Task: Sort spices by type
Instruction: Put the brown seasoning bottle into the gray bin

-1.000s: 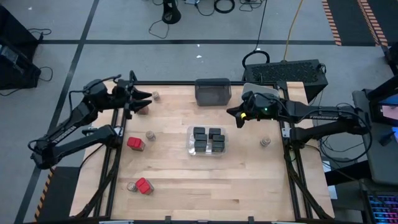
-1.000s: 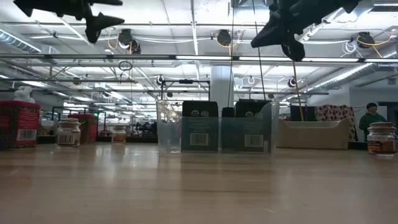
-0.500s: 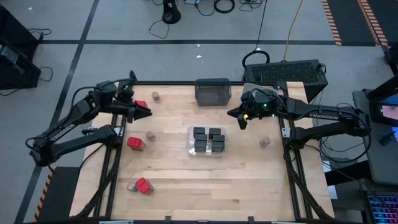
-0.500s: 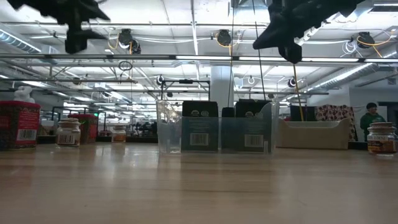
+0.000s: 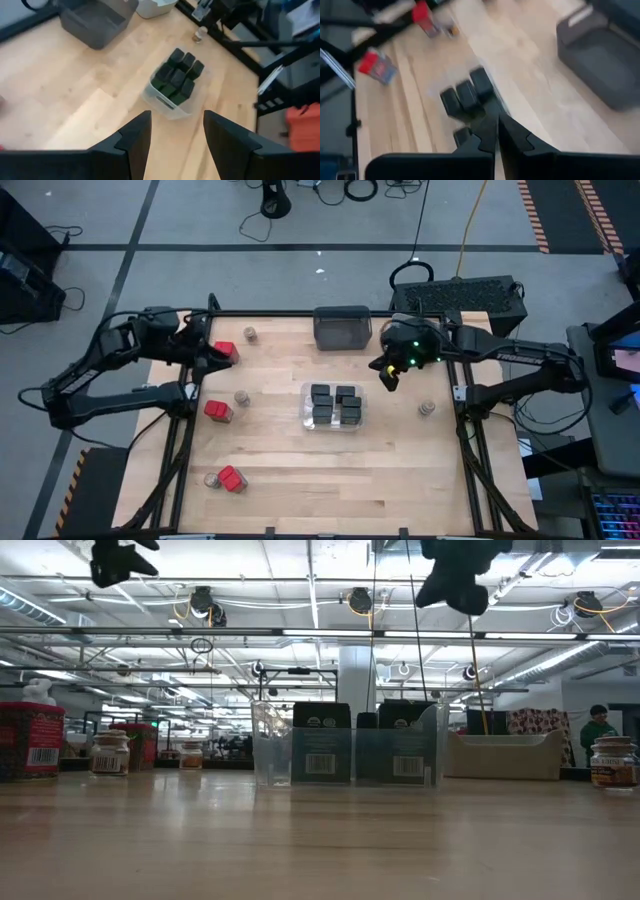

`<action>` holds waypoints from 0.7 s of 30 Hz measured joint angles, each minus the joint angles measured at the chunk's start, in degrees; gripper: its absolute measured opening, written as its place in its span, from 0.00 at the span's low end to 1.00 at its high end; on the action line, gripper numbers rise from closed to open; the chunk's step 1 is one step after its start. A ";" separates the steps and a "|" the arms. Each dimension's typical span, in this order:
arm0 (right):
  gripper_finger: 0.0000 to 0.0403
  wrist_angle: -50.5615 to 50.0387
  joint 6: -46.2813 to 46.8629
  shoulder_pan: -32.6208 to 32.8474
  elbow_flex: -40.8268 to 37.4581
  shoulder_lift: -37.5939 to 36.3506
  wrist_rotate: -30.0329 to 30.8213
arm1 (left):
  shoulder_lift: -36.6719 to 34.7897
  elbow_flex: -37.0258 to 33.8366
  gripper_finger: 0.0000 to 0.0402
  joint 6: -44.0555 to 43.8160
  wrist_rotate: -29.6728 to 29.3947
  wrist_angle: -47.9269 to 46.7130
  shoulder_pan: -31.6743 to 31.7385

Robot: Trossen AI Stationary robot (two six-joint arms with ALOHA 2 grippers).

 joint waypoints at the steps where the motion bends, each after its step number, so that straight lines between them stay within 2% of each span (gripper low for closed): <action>1: 0.00 -3.87 0.18 0.12 2.34 1.31 -0.18 | 0.78 0.68 0.46 1.17 -0.79 -0.31 -0.48; 7: 0.04 -23.60 4.65 2.14 14.53 9.06 -0.31 | 3.48 2.58 0.46 10.88 -1.54 -0.62 -1.16; 13: 0.11 -32.16 13.04 4.00 16.10 11.71 -0.14 | 3.35 2.38 0.46 25.53 -1.17 1.00 -0.45; 15: 0.16 -34.30 16.49 4.52 16.09 12.09 0.18 | 3.71 2.29 0.46 27.90 2.31 4.44 0.50; 18: 0.24 -35.51 21.71 5.61 16.05 12.09 2.68 | 4.13 -0.03 0.46 29.90 12.76 11.34 2.39; 21: 0.32 -35.80 25.59 6.68 16.05 12.09 3.98 | 4.76 -3.48 0.46 31.30 18.74 15.56 4.74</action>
